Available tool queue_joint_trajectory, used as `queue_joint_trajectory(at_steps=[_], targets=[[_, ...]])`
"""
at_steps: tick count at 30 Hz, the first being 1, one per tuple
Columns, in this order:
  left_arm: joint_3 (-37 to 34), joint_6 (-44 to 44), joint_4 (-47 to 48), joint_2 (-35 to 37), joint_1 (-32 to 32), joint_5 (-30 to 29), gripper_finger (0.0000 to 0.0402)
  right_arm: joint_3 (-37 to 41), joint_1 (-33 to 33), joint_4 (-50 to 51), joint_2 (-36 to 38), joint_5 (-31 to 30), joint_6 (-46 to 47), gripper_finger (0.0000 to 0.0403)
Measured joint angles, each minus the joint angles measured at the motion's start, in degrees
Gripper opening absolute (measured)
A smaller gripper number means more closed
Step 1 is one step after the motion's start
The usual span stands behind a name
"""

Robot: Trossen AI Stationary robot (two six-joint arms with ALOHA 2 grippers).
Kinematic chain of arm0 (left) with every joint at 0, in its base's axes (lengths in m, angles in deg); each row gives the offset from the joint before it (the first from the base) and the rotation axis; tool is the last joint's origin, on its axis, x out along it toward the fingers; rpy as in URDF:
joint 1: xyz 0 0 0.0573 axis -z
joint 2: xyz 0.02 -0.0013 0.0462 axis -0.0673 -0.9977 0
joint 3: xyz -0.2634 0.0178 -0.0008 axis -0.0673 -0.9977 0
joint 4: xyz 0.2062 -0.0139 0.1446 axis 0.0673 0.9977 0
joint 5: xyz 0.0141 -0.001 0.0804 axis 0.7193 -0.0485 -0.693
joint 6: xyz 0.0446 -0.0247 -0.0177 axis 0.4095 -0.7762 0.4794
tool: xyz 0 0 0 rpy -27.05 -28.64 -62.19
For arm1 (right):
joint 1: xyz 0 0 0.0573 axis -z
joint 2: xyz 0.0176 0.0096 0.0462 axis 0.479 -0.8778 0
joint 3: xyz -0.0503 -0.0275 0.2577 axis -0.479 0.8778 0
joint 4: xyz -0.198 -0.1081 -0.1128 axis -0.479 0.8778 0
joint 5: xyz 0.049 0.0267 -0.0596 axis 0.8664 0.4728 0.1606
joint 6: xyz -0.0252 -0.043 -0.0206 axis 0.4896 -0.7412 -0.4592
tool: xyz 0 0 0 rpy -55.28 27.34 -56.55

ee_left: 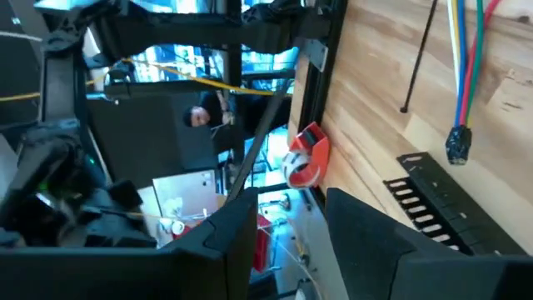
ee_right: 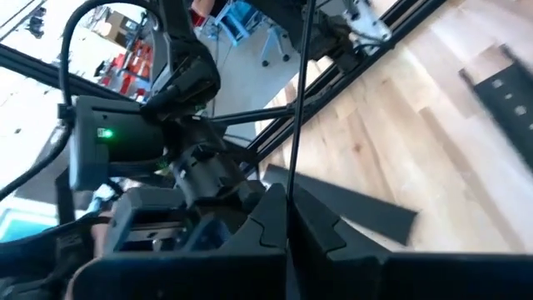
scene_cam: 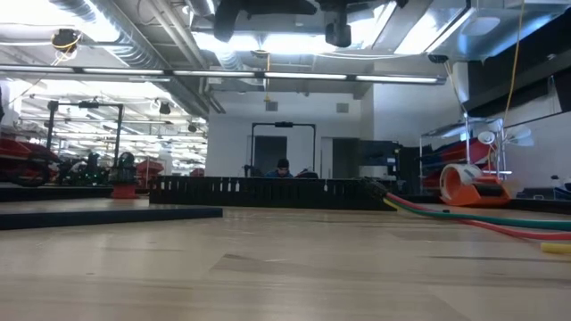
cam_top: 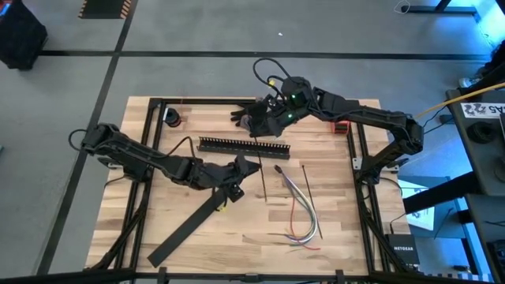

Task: Ziptie cables
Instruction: Prepare the black zip tie

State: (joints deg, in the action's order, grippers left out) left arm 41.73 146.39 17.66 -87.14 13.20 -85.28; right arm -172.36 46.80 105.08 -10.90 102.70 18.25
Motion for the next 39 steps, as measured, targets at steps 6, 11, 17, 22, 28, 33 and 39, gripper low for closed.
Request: queue_joint_trajectory(at_steps=[6, 11, 17, 22, 28, 33, 39], targets=[[0.0, -1.8, 0.3, 0.1, 0.2, -2.3, 0.0136, 0.0, 1.1, 0.6, 0.0, 3.2, 0.7, 0.0001], [0.0, -1.7, -2.2, 0.1, 0.2, -2.3, 0.0136, 0.0, 1.0, 1.8, -0.8, 3.4, 0.4, 0.0001], [0.0, 0.1, -2.7, 0.0, -0.6, 2.8, 0.0136, 0.0, 0.9, 0.5, -2.8, 4.4, 1.0, 0.0001], [0.0, 0.2, -2.7, -1.1, -1.7, 3.9, 0.0136, 0.0, 0.5, -3.1, -3.5, 6.6, 3.3, 0.0001], [0.0, 2.4, -5.9, -2.7, -2.9, 3.9, 0.0136, 0.0, 0.5, -3.5, -3.5, 7.9, 3.8, 0.0001], [0.0, 4.9, -7.3, -3.6, -3.2, 4.0, 0.0136, 0.0, 0.5, -3.6, -3.5, 8.3, 4.1, 0.0001], [0.0, 2.5, -7.4, -3.7, -3.3, 5.4, 0.0122, 0.0, 0.5, -3.5, -3.5, 8.0, 4.1, 0.0001]])
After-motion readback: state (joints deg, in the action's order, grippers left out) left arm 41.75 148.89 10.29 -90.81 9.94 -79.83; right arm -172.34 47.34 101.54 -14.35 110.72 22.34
